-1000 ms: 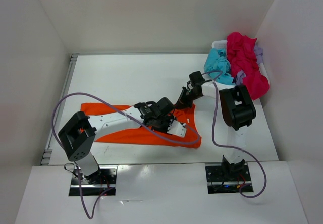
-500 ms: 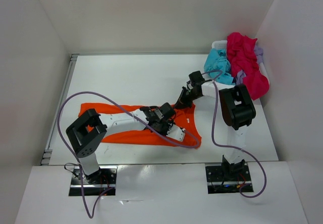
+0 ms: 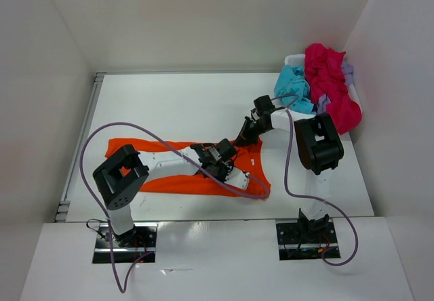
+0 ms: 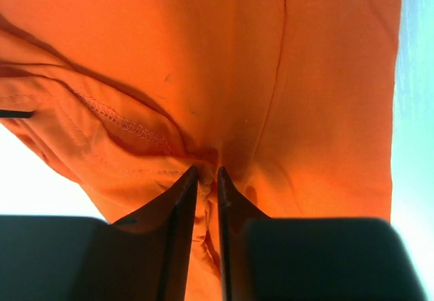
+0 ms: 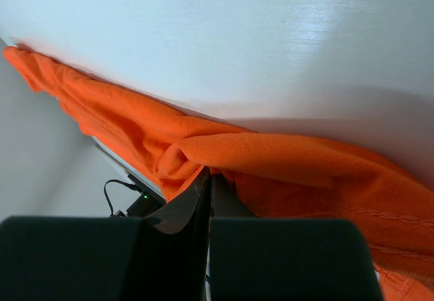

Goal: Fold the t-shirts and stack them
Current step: Fold the other side of the tshirt into a rectangle

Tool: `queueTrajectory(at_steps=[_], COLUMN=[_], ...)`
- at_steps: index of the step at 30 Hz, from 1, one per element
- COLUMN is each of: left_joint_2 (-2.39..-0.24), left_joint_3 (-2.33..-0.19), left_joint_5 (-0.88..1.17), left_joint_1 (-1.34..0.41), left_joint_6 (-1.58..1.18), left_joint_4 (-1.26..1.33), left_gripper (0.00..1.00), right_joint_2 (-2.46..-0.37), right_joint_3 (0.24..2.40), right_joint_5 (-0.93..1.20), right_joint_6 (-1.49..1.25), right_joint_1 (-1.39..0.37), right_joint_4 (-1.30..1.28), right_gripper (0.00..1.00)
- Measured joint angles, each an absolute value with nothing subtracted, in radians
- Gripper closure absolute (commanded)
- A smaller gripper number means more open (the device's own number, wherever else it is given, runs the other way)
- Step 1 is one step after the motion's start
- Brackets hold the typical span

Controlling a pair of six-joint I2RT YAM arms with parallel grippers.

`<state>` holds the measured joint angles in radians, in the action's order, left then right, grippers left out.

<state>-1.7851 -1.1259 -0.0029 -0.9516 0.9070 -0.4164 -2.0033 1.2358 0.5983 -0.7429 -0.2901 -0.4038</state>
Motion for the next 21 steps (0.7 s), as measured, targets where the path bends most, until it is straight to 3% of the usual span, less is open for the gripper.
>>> queueTrajectory(at_steps=[1,5,21], left_joint_2=[-1.787,-1.79,-1.763], left_joint_3=[-1.126,-1.126,-1.181], left_joint_5=[-0.003,-0.003,0.067], left_joint_1=[-0.951,-0.942,-0.858], left_joint_6=[0.903,0.884,0.822], left_joint_4=[-0.417,-0.413,-0.505], left_gripper=[0.87,0.97,1.0], right_joint_2=[-2.003,-2.003,-1.944], right_joint_3=[1.235,1.233,1.17], right_joint_5=[0.599,0.598,0.564], right_joint_6=[-0.743,-0.743,-0.711], right_joint_1=[-0.29,-0.29,-0.29], right_joint_4=[-0.404,-0.403,-0.425], right_gripper=[1.0,1.0,1.0])
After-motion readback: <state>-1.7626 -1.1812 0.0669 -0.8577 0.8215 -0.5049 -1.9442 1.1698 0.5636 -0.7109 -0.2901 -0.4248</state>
